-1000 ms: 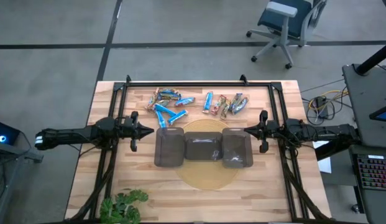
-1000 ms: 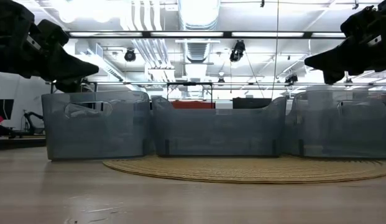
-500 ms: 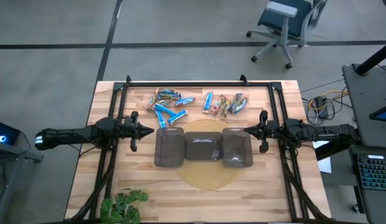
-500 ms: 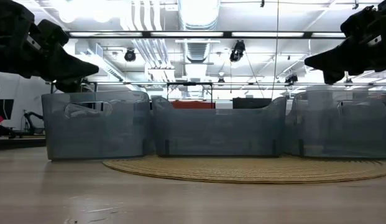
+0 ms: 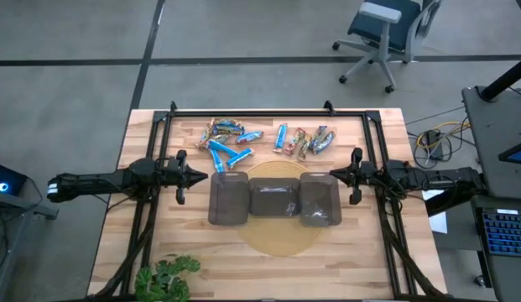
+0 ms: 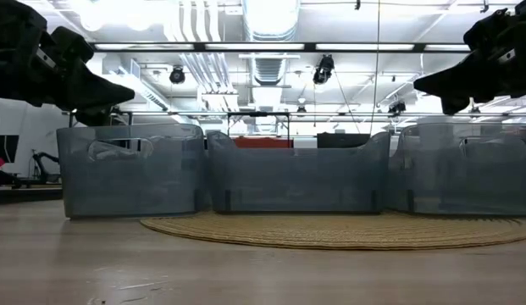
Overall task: Pick and place Granola Bars by type
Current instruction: Put the red granola bar into the left black bin
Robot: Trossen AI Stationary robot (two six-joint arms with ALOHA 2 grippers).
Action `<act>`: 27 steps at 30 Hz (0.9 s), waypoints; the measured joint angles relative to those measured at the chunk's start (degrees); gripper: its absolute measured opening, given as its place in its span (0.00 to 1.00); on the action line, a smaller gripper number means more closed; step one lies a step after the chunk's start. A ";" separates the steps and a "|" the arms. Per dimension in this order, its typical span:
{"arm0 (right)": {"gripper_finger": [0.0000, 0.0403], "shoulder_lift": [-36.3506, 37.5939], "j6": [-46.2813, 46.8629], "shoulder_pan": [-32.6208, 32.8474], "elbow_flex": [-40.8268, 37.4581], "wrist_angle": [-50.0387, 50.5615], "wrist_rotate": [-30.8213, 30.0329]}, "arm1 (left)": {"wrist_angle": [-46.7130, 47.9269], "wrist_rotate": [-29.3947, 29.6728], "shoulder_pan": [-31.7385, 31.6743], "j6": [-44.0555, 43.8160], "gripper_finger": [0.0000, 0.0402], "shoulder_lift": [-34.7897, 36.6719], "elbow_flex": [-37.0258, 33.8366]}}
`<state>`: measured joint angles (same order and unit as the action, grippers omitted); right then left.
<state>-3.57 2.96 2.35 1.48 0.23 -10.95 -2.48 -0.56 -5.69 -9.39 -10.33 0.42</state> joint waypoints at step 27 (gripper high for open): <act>0.02 -0.31 31.86 0.00 0.00 -1.73 -1.19 | -5.60 0.64 0.00 -27.63 0.00 -0.02 0.00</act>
<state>-3.88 34.82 2.35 1.48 -1.50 -12.14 -8.08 0.08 -5.69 -37.02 -10.34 0.43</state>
